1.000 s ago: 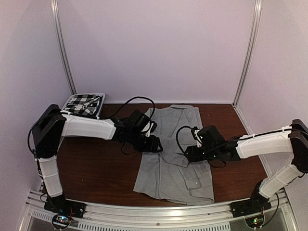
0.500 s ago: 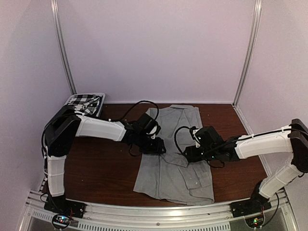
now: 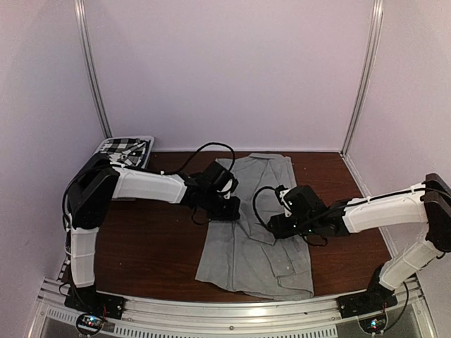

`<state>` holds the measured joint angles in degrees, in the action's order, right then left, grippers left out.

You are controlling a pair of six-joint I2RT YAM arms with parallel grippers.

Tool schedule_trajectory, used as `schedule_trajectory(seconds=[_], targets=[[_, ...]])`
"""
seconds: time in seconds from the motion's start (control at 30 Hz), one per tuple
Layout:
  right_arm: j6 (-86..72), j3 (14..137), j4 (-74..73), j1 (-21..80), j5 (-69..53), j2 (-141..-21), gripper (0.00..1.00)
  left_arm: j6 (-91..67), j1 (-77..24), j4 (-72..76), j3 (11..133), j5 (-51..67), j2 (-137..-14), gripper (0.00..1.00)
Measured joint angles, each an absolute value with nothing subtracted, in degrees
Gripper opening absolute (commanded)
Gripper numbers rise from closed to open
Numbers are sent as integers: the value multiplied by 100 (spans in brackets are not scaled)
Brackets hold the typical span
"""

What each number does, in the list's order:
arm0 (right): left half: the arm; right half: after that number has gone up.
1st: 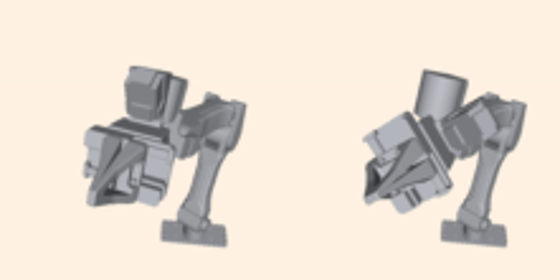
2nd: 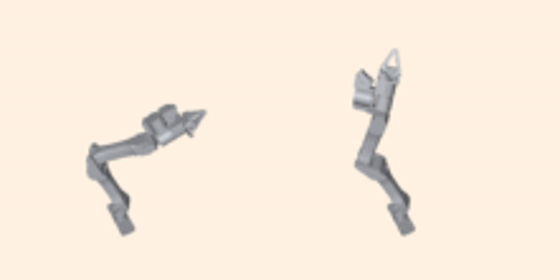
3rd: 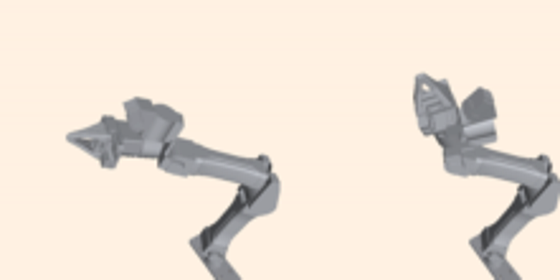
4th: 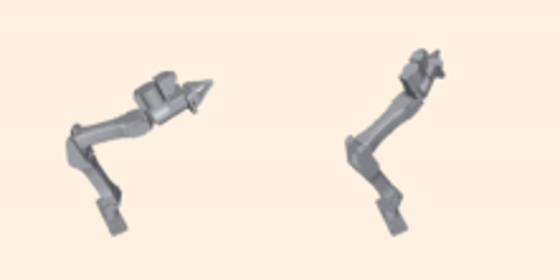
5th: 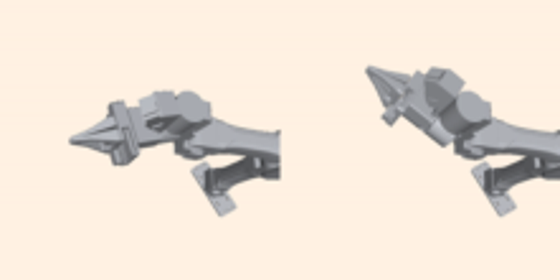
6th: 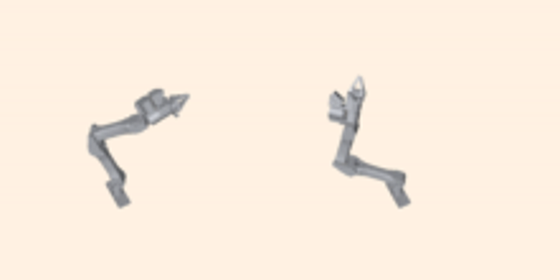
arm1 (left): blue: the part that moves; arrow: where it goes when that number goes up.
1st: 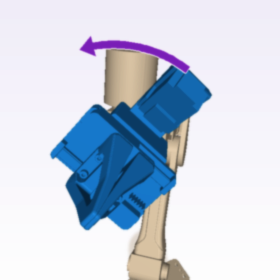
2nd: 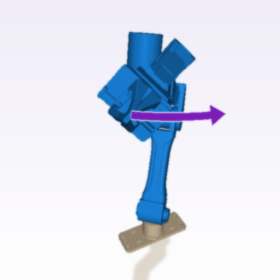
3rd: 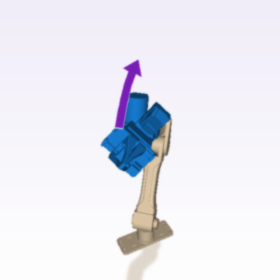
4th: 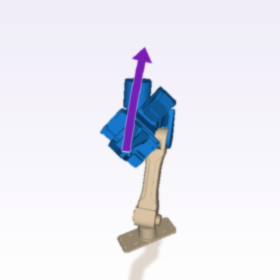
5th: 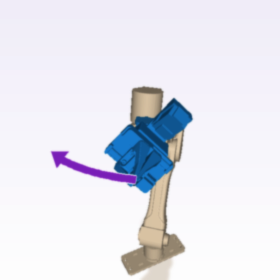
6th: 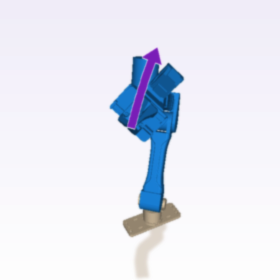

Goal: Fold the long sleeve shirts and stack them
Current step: Pick up the sleeve from the 1/3-folded shirt.

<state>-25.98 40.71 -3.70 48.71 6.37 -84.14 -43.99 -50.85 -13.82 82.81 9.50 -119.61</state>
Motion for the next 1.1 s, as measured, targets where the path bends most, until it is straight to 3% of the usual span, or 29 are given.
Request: schedule_trajectory(seconds=[0.47,0.57,0.73,1.1], targets=[[-1824,4318,-311,5186,735,-8527,83,-4296,-4829,-1507,8250,1472,-11330,0],[-1640,4473,-322,5242,808,-8632,84,-4230,-4692,-1511,8248,1647,-11242,12],[-1533,4615,-336,5258,958,-8724,83,-4187,-4648,-1546,8086,1765,-11240,42],[-2069,4663,-357,4943,1216,-8683,83,-4681,-5251,-1914,8281,692,-11618,50]])
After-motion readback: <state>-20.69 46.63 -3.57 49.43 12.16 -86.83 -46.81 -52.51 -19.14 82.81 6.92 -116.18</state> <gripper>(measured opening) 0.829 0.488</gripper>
